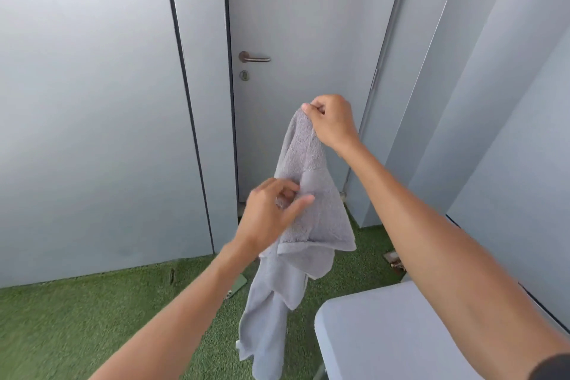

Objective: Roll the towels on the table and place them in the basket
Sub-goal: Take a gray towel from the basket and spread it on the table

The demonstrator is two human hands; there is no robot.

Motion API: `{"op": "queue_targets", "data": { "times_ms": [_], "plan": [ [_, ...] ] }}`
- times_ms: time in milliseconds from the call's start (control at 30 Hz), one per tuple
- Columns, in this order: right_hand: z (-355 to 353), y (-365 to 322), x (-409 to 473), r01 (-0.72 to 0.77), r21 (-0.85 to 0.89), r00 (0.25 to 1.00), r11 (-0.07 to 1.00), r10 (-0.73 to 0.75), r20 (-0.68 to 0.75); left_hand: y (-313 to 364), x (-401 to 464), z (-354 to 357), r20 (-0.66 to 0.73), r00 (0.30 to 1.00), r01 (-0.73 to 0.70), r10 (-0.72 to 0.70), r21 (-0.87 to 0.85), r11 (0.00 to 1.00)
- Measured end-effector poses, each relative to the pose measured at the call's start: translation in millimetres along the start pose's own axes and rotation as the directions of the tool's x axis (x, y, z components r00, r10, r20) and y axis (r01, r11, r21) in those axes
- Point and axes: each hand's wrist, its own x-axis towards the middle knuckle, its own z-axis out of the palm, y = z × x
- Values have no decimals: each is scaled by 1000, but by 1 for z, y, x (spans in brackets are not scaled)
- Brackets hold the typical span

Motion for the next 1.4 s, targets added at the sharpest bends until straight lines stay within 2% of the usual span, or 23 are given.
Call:
{"op": "queue_targets", "data": {
  "times_ms": [67, 167, 300, 400, 500, 600, 667, 700, 767, 833, 900, 1000, 1100, 1233, 1333, 1400],
  "plan": [
    [1, -4, 6, -35, -21, 999, 999, 34, -7, -11, -25, 13, 89, 995, 34, -37, 36, 999],
    [-4, -9, 16, -57, -57, 998, 997, 56, -28, -30, -41, 21, 85, 995, 53, -60, 87, 995],
    [-13, -13, 23, -90, -63, 995, 994, 88, -40, -43, -43, 19, 74, 997, -33, 13, 276, 961],
    [-15, -17, 26, -88, -49, 995, 995, 86, -49, -45, -35, 16, 76, 993, -108, 86, 350, 931],
    [-18, -8, 29, -111, -83, 992, 990, 107, -60, -47, -33, 12, 127, 980, -193, 156, 374, 907],
    [-16, 18, 27, -168, -112, 985, 979, 163, -48, -43, -35, 2, 92, 981, -187, 169, 250, 950],
    [-10, 33, 13, -222, -101, 971, 970, 229, 68, -35, -29, -8, 10, 991, -137, 137, 107, 985],
    [-8, 34, 1, -242, -82, 950, 967, 254, 181, -30, -22, -12, -30, 991, -125, 127, 69, 990],
    [-4, 30, -27, -252, -72, 853, 965, 257, 455, -20, -4, -21, -100, 987, -121, 124, 37, 992],
    [-1, 22, -52, -264, -37, 724, 964, 224, 653, -14, 13, -28, -143, 983, -109, 113, 33, 994],
    [3, 16, -71, -314, 25, 636, 949, 191, 748, -20, 23, -29, -101, 992, -72, 80, 83, 994],
    [9, 14, -92, -394, 84, 586, 915, 180, 790, -37, 22, -26, 15, 1000, 0, -2, 135, 991],
    [21, 18, -105, -338, 26, 625, 941, 203, 754, -39, 28, -28, 73, 997, 11, -22, 139, 990],
    [38, 20, -113, -359, 79, 751, 930, 238, 616, -31, 39, -34, 108, 994, -3, -16, 172, 985],
    [49, 22, -120, -277, 107, 839, 955, 186, 511, -34, 38, -39, 90, 996, 2, -19, 187, 982],
    [56, 26, -128, -252, 131, 849, 959, 154, 505, -35, 38, -43, 80, 997, 3, -20, 209, 978]
  ]
}}
